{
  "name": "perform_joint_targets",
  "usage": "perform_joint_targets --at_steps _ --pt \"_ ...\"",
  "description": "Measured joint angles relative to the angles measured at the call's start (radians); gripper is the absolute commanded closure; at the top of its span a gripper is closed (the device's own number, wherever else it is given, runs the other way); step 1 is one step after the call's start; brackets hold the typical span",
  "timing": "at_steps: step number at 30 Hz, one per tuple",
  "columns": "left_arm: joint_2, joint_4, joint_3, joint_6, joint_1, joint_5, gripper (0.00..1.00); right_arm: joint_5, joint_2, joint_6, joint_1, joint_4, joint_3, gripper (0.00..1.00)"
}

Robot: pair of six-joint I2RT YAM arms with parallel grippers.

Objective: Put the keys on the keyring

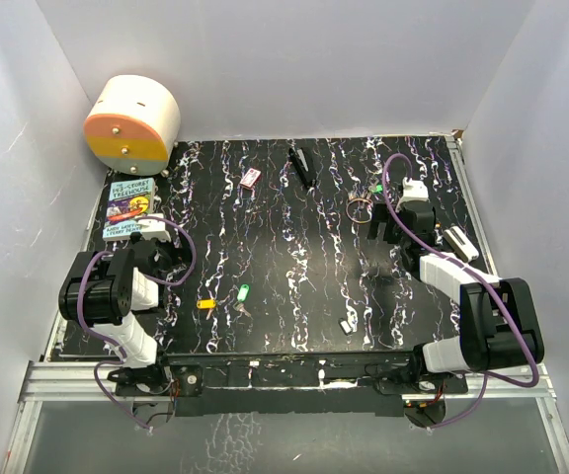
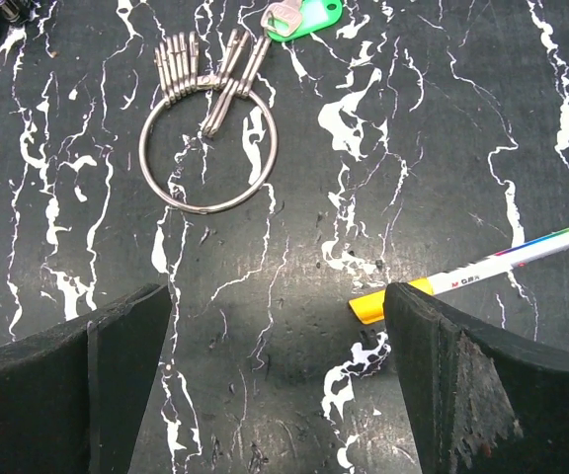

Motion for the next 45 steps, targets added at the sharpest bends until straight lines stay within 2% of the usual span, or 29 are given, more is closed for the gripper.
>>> perform_joint_targets --at_steps 14,19,22,26,32,36,40,42,45 --pt "0.000 0.000 0.000 0.000 0.000 0.000 0.03 0.066 -0.033 0.003 0.000 0.000 0.000 0.02" --pt "0.000 0.000 0.000 0.000 0.000 0.004 0.03 0.154 -0.041 0.042 0.000 -0.004 0.003 0.02" --pt "-0.007 -0.023 0.003 0.021 0.000 0.055 0.04 0.205 0.019 0.074 -0.003 -0.069 0.065 0.02" --pt "-0.075 -0.218 0.086 0.061 0.000 0.155 0.06 0.182 0.126 0.079 -0.007 -0.141 0.174 0.04" --pt "-0.183 -0.505 0.299 0.137 -0.021 0.323 0.12 0.055 0.134 0.072 -0.007 -0.195 0.186 0.15" --pt "-0.169 -0.718 0.507 0.170 -0.108 0.371 0.12 -0.037 0.150 0.070 -0.006 -0.225 0.213 0.16" --pt "-0.167 -0.843 0.589 0.194 -0.222 0.385 0.12 -0.051 0.153 0.075 -0.004 -0.245 0.234 0.19" --pt "-0.161 -0.900 0.612 0.196 -0.266 0.398 0.12 -0.047 0.156 0.080 -0.004 -0.262 0.258 0.24" --pt "-0.159 -0.967 0.617 0.204 -0.283 0.400 0.12 -0.051 0.187 0.092 -0.004 -0.294 0.338 0.38"
